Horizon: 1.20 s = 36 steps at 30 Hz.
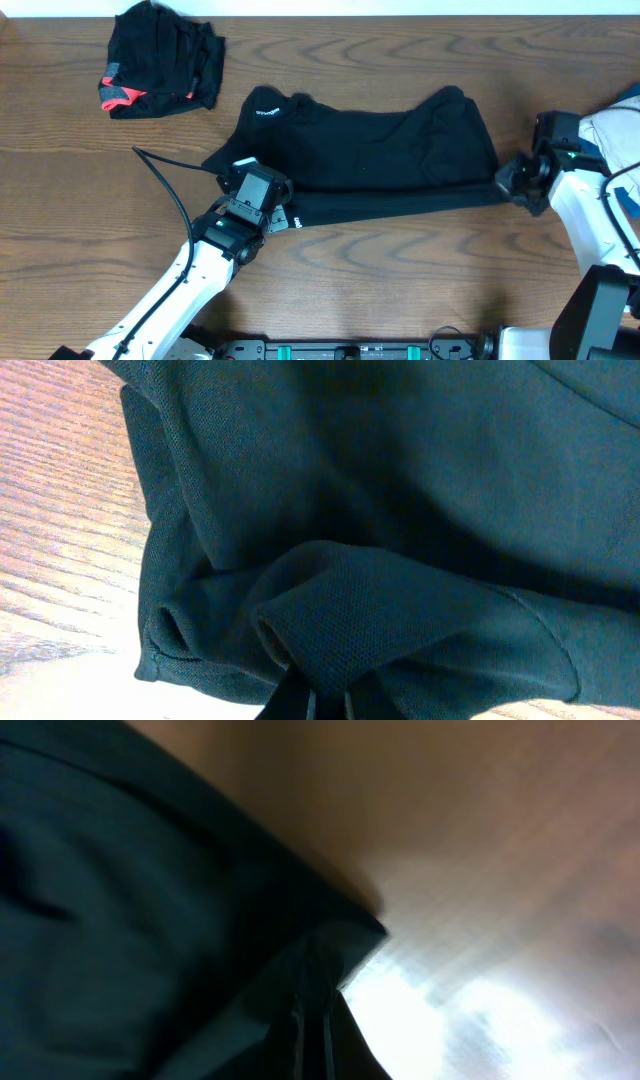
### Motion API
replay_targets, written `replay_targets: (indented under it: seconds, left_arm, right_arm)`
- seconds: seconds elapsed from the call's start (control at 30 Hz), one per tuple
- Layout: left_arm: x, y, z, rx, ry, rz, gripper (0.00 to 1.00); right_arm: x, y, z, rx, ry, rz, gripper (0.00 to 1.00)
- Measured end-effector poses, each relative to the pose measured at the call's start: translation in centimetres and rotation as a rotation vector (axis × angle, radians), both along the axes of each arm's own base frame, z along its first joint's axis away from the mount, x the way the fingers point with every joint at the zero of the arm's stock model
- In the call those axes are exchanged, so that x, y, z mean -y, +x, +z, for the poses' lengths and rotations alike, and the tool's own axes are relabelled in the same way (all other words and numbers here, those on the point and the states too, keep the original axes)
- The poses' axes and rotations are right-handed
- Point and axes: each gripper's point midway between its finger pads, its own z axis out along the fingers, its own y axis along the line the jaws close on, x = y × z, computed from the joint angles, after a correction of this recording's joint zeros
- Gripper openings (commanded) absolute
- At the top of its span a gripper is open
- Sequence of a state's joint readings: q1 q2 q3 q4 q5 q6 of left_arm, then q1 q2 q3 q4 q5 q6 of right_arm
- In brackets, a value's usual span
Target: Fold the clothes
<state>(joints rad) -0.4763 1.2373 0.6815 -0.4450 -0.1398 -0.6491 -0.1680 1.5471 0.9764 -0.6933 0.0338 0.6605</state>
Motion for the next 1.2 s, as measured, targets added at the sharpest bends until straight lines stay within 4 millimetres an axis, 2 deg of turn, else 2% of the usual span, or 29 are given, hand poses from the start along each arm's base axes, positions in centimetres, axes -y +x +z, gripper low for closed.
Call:
replay_targets:
  seconds: [0.13,0.23,0.3,0.37,0.47,0.5,0.6,0.73,0.87,0.93,1.1,1.2]
  left_arm:
    - [0.0,0.0,0.0,0.002,0.002,0.002,0.06]
    - [0.0,0.1,0.0,0.004,0.002,0.002,0.07]
    - [-0.2,0.1,0.1,0.008,0.008,0.006,0.08]
    - [-0.4,0.3,0.1,0.015,0.022,0.01,0.23]
    - [-0.7,0.4,0.2,0.026,0.037,0.016,0.27]
    - [-0.7,0.5,0.3,0.028,0.04,0.018,0.29]
    - [-0.8,0.5,0.3,0.033,0.052,0.011,0.48]
    - [-0.9,0.7,0.4,0.043,0.058,0.016,0.53]
    - [-0.9,0.7,0.4,0.043,0.059,0.014,0.59]
    - [-0.9,0.7,0.4,0.043,0.059,0.014,0.62]
    - [-0.9,0.7,0.5,0.047,0.063,0.006,0.68]
    - [-0.9,0.8,1.4,0.075,0.066,-0.021,0.72]
  right_arm:
    - [-1.2,3.8,2.0,0.155,-0.013,0.069,0.01]
    - [-2.2,5.6,3.0,0.236,-0.016,0.106,0.01]
    - [-2.6,6.2,3.4,0.261,-0.014,0.119,0.08]
    - [-2.8,6.2,3.4,0.263,-0.014,0.133,0.16]
    - [-2.8,6.1,3.3,0.256,-0.015,0.134,0.31]
    - [-2.8,6.0,3.3,0.251,-0.017,0.139,0.31]
    - [-2.7,5.4,2.9,0.222,-0.025,0.138,0.37]
    - [-2.1,4.9,2.7,0.196,-0.056,0.134,0.52]
    - [-1.9,5.0,2.8,0.197,-0.086,0.165,0.61]
    - [-1.8,5.1,2.8,0.197,-0.099,0.182,0.71]
    - [-2.0,5.9,3.3,0.229,-0.116,0.241,0.86]
    - [-2.5,6.5,3.7,0.264,-0.11,0.286,0.95]
